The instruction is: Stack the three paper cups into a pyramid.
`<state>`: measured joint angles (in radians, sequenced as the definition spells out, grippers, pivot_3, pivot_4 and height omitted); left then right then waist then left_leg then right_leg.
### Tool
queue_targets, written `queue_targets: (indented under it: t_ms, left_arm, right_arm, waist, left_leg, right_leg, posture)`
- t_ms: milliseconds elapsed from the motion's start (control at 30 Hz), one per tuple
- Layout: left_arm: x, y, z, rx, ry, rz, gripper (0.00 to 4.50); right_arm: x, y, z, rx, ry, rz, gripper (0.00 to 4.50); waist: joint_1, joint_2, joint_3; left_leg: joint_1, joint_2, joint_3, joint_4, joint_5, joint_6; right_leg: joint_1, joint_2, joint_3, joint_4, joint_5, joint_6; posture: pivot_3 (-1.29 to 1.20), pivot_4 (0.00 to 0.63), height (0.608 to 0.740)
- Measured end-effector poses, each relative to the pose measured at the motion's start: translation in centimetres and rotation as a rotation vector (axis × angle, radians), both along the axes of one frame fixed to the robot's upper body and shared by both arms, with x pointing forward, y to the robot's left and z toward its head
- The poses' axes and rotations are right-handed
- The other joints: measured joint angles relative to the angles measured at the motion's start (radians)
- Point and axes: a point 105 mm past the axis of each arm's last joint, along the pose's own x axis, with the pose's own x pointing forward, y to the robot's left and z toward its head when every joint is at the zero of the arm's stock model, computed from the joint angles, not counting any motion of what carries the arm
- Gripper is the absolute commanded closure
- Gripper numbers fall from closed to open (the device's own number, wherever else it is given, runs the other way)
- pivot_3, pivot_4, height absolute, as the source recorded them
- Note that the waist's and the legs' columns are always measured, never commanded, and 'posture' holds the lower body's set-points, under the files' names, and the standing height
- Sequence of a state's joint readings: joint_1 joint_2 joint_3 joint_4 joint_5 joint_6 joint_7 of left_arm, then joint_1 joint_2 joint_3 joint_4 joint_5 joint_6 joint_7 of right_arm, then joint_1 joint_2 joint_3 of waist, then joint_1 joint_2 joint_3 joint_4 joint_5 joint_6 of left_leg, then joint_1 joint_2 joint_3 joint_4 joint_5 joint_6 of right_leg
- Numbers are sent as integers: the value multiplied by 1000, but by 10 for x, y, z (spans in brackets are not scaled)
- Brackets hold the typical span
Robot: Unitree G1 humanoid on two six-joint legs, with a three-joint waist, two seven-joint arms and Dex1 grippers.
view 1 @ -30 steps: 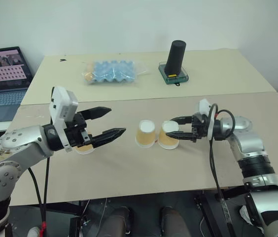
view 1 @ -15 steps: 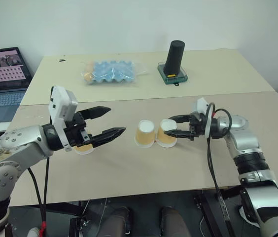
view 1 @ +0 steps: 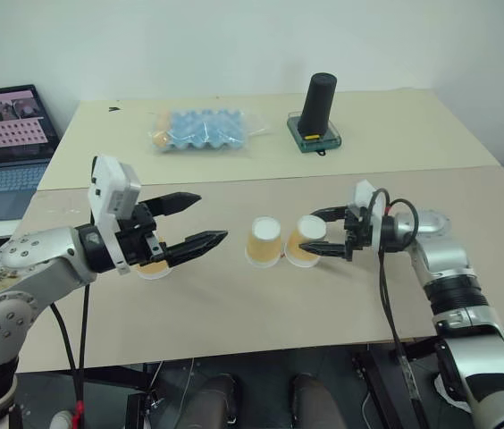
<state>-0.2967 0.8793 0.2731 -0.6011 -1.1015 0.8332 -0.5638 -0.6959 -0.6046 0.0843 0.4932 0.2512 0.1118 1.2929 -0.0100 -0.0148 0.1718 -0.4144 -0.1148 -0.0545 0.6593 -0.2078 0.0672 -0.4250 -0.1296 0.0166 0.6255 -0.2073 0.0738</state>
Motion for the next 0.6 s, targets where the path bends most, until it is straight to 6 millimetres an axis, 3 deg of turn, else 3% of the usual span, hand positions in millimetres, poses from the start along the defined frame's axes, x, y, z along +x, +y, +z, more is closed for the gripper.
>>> queue_targets:
  t_ms: [433,600]
  left_arm:
    - [0,-1,1,-2,-3,-4,0]
    - [3,0,-1,-16,-4,23,0]
  right_arm:
    - [-15,-36,9,-38,-2,-77,49]
    - [-17,-67,32,-75,-57,-193,49]
  waist:
    - [-2,0,0]
    - [5,1,0]
  left_leg:
    - [0,0,0,0,0,0]
    - [-1,0,0,0,0,0]
  right_leg:
    - [1,0,0,0,0,0]
    - [1,0,0,0,0,0]
  posture:
    - [0,150,726]
    - [0,150,726]
